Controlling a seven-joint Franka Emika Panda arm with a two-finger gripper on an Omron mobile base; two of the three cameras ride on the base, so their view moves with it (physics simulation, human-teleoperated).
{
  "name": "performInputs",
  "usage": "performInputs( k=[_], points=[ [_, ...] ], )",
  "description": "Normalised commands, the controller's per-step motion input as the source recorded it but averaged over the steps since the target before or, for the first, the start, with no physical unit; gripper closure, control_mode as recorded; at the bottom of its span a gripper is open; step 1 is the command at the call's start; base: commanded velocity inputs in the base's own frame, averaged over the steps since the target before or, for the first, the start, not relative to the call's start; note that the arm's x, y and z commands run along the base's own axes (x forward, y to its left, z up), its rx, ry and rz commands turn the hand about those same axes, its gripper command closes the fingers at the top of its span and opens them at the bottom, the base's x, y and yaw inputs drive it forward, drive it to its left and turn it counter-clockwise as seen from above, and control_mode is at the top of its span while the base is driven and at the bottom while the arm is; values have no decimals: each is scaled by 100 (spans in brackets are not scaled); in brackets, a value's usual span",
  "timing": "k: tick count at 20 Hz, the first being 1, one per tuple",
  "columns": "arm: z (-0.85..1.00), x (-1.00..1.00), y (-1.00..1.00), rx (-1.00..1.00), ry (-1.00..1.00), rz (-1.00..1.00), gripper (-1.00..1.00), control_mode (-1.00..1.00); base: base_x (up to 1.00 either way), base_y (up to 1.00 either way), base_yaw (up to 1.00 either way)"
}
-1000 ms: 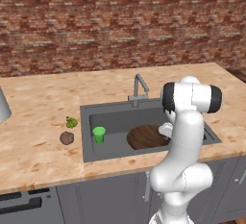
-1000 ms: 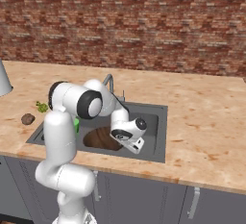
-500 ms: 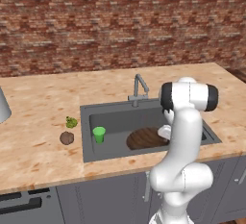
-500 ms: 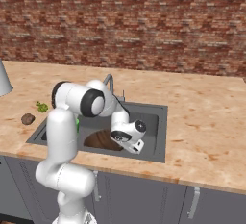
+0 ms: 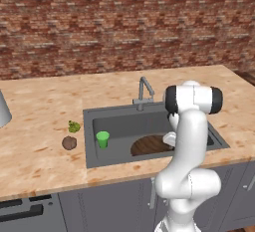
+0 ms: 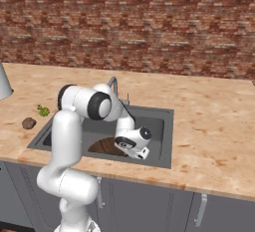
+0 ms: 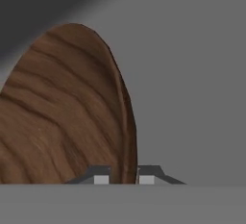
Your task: Remove the broccoli and potato from the sink. Then move the bowl and cup from the counter to the sink for washing.
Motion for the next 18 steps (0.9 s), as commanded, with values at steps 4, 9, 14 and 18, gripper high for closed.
performInputs(
  k=[4, 9, 14, 18],
  points=[
    [-16, 6, 0, 0, 0, 0, 100, -100, 0, 0, 0],
    [-16, 6, 0, 0, 0, 0, 100, -100, 0, 0, 0],
    [-15, 6, 0, 0, 0, 0, 100, -100, 0, 0, 0],
    [-12, 5, 0, 0, 0, 0, -100, -100, 0, 0, 0]
  ],
)
